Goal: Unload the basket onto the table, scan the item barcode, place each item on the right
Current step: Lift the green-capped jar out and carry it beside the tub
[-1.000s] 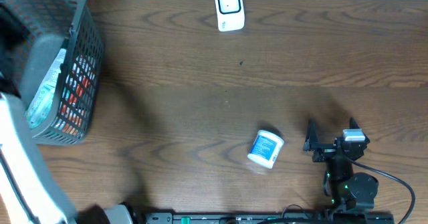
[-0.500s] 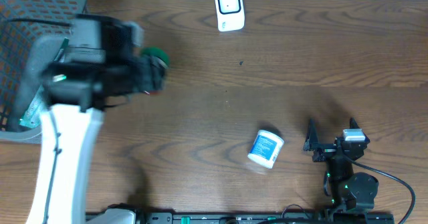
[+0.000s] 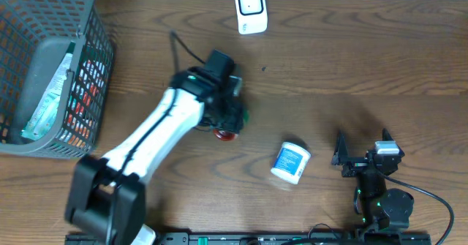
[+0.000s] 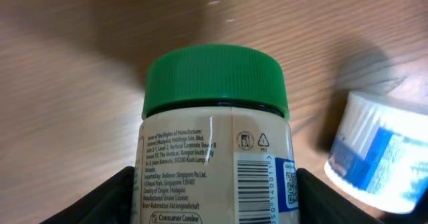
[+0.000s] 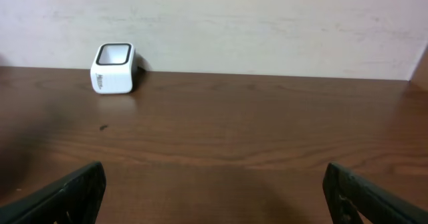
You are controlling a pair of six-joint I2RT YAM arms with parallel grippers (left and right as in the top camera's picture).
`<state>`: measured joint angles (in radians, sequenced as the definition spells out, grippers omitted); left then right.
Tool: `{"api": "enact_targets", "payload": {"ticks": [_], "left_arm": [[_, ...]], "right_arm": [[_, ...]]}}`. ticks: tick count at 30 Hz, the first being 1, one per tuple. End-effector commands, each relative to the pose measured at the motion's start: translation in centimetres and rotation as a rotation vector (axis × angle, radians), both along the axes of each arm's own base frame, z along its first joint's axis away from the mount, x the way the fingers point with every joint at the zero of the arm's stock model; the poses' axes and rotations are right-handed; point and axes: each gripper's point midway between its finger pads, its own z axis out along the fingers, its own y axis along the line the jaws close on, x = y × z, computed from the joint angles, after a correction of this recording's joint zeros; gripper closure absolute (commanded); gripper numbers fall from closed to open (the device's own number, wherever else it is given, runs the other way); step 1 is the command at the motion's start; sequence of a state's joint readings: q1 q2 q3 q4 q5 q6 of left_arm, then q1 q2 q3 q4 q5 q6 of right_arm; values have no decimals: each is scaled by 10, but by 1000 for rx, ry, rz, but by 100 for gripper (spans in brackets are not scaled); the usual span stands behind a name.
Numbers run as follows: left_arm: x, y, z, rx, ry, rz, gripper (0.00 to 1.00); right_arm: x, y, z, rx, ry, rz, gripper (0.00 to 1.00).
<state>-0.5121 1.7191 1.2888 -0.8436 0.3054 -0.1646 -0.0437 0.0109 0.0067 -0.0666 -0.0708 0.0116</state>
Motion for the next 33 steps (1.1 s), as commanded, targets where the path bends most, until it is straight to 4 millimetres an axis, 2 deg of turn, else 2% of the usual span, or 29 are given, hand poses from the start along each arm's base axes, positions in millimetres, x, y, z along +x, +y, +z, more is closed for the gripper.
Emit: {"api": "enact_targets", "payload": {"ticks": [1, 4, 7, 12, 21, 27, 33], "left_arm": [[-6, -24, -12, -21, 26, -23, 39], [-13, -36, -24, -10, 49, -41, 39], [-14, -40, -26, -12, 46, -52, 39], [-14, -41, -27, -12, 46, -51, 38], [-35, -42, -42, 15, 90, -68, 37], [-44, -43, -43, 28, 107, -84, 25], [-47, -40, -44, 39, 123, -83, 22]], "right_arm": [[0, -2, 0, 9, 0, -12, 1], [0, -2, 0, 9, -1, -12, 1], [0, -2, 0, 9, 0, -12, 1], [0, -2, 0, 9, 0, -12, 1], [0, -2, 0, 9, 0, -12, 1], [0, -2, 0, 9, 0, -12, 1], [0, -2, 0, 9, -1, -12, 1]]}}
